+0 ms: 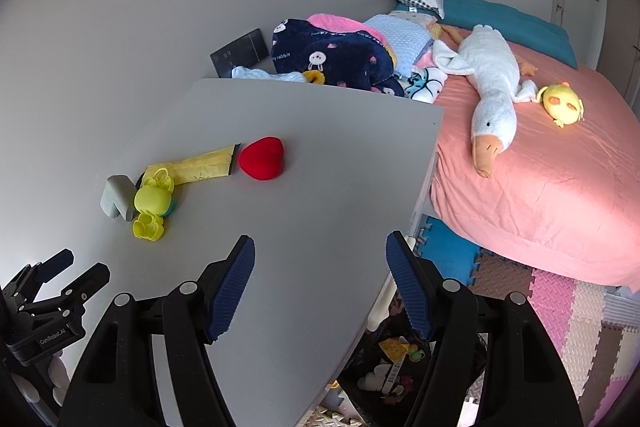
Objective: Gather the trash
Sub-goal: 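Move both grippers back over the desk toward the grey foam guard, then grasp the grey foam corner guard with the left gripper while the right grasps the red heart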
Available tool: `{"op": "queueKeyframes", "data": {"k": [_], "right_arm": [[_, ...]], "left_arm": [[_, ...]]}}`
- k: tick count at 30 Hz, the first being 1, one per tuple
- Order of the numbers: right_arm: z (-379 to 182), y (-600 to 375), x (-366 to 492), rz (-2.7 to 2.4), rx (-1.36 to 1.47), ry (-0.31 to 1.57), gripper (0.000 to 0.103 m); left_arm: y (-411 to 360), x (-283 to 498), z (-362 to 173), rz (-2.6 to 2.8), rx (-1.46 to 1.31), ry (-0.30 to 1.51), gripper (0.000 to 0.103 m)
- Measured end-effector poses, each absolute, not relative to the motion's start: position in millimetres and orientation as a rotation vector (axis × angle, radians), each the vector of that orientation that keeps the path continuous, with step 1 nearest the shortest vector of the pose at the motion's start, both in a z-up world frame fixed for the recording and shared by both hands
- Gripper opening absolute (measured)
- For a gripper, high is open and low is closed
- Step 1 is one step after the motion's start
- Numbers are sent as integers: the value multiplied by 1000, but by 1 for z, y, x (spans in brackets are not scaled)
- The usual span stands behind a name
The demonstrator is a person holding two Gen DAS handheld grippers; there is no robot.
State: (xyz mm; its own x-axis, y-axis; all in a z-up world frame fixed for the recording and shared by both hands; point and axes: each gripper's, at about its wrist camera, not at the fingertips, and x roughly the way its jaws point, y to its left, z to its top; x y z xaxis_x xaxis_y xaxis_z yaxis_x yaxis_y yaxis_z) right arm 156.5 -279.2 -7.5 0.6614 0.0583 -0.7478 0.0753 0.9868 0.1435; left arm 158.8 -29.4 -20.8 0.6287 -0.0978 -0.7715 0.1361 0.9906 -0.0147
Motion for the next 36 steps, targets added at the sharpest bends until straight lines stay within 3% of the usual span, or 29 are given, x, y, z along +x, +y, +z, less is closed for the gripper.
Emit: {"op": "queueKeyframes", "data": {"k": [32,36], "right_arm": [[-26,-237,256,26,79,895,69],[-34,-230,271,27,62,914,69]], "left_arm": [[-11,261,-52,-110,83,927,89],[-13,260,-53,-124,96,911,84]]}}
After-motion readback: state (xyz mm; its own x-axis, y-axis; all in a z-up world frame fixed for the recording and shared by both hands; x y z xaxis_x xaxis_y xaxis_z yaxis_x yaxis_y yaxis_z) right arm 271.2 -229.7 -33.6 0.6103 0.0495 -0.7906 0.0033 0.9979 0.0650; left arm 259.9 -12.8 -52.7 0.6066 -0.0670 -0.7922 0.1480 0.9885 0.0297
